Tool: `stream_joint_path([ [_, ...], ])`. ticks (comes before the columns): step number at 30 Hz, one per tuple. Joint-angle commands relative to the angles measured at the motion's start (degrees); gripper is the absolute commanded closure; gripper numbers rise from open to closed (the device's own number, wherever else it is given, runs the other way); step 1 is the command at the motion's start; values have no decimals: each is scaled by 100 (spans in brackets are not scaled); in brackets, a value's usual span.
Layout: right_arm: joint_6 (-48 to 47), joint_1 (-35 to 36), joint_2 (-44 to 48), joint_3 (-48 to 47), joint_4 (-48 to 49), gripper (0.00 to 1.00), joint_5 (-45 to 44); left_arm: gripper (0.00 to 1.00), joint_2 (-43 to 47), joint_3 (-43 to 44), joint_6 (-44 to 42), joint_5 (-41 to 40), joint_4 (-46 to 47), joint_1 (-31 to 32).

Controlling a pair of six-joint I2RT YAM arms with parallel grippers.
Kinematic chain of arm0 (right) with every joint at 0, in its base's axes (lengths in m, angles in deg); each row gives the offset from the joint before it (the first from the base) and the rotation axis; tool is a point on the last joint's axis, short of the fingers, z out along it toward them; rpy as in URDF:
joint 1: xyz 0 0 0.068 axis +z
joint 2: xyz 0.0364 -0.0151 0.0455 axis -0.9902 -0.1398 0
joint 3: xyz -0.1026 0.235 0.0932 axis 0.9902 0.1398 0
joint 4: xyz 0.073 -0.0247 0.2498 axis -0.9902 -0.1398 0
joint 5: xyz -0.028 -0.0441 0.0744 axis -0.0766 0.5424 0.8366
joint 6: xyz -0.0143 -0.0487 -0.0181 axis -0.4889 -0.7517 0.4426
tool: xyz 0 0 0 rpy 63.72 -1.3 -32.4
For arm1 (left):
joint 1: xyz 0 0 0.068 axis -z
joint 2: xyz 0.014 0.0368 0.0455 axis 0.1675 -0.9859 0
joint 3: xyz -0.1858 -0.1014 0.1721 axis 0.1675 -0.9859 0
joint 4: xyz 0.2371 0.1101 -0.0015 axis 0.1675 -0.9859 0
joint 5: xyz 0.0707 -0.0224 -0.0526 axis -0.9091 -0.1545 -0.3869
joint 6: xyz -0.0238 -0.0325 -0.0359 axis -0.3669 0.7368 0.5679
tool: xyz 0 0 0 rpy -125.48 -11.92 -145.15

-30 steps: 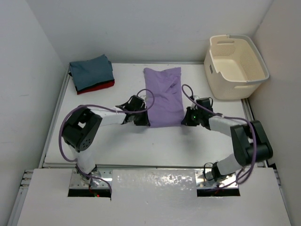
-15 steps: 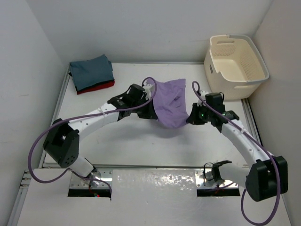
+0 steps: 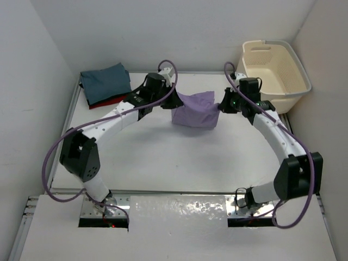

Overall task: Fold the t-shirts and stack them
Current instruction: Fold the long partially folded tshirt into a neat square

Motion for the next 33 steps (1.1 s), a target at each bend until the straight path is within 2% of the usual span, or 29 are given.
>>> stream_joint_path([
  [1,-91,-143,-555,-583,282,100,255,100,-456,525,-119,-19,314,-276],
  [7,-30,-345,-1497,-1348,545,100,827,100,-1054,904,-58,-28,366,-609],
  [13,-100,-372,-2472,-2279,546,100,880,100,-1661,1326,-76,104,560,-830],
  [25,-162,-389,-4151,-3755,564,100,538,100,-3145,2810,-128,-89,578,-1067],
  [33,-171,-389,-4819,-4011,1249,100,345,100,-3726,3276,-198,-204,762,-1243],
])
